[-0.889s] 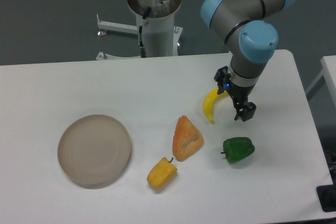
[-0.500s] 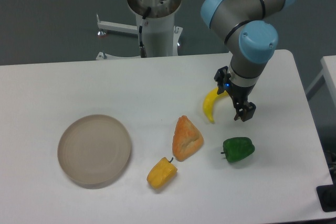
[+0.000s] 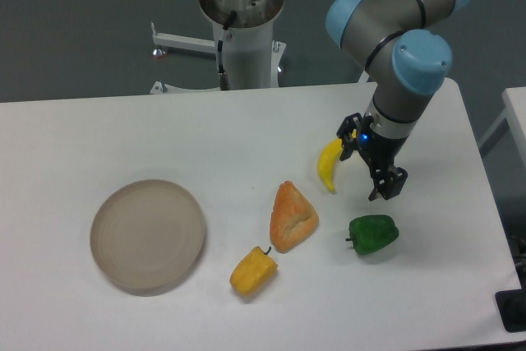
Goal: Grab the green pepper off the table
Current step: 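Lower the open gripper down onto the green bell pepper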
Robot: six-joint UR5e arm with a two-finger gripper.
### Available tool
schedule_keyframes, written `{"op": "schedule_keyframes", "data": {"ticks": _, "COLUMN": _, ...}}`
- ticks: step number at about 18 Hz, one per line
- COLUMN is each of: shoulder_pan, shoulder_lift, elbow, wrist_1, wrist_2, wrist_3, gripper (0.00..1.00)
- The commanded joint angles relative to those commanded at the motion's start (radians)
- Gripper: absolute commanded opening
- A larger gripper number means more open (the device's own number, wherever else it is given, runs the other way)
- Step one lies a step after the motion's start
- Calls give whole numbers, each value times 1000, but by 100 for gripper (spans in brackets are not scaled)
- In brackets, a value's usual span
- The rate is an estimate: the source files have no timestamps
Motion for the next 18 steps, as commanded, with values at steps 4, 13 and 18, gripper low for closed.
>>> {"op": "schedule_keyframes", "data": {"ticks": 4, "shoulder_pan": -2, "shoulder_lift": -98, "elbow": 115, "wrist_1": -1, "wrist_2": 12, "wrist_3": 31, "gripper": 100}}
{"op": "schedule_keyframes", "data": {"ticks": 13, "shoulder_pan": -6, "shoulder_lift": -193, "elbow": 158, "wrist_1": -3, "wrist_2": 126, "wrist_3": 111, "gripper": 100}}
{"op": "schedule_keyframes", "data": {"ticks": 18, "shoulder_pan": -12, "shoulder_lift": -200, "elbow": 151, "wrist_1": -6, "wrist_2": 150, "wrist_3": 112, "gripper": 100}}
